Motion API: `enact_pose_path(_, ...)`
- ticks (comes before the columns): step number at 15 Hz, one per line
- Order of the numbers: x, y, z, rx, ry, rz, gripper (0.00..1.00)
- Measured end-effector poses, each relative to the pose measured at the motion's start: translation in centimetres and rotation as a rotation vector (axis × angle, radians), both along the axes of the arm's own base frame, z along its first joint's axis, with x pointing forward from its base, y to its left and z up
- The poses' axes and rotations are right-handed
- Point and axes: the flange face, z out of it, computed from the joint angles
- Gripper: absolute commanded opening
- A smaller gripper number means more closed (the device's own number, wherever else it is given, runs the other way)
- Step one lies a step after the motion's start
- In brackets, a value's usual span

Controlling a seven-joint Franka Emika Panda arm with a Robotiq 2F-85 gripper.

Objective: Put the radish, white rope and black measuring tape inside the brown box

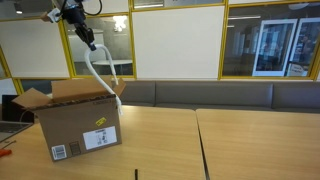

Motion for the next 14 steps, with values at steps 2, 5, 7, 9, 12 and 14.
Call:
enact_pose_path(2, 0.7, 2.7, -2.1, -0.001, 0.037, 0.034, 0.11)
enact_pose_path(5, 1.4, 5.6, -4.9, 0.024, 0.092, 0.075, 0.12)
enact_pose_path(7, 1.8, 6.4, -6.2, 0.066, 0.135, 0.101, 0.12)
enact_pose_path(9, 2.0, 6.4, -7.1, 0.118, 0.179, 0.13, 0.13)
enact_pose_path(12, 2.4, 5.5, -8.8, 0.191, 0.25, 0.163, 0.12)
enact_pose_path(14, 2.8, 4.5, -11.0, 0.241, 0.311, 0.18, 0.12)
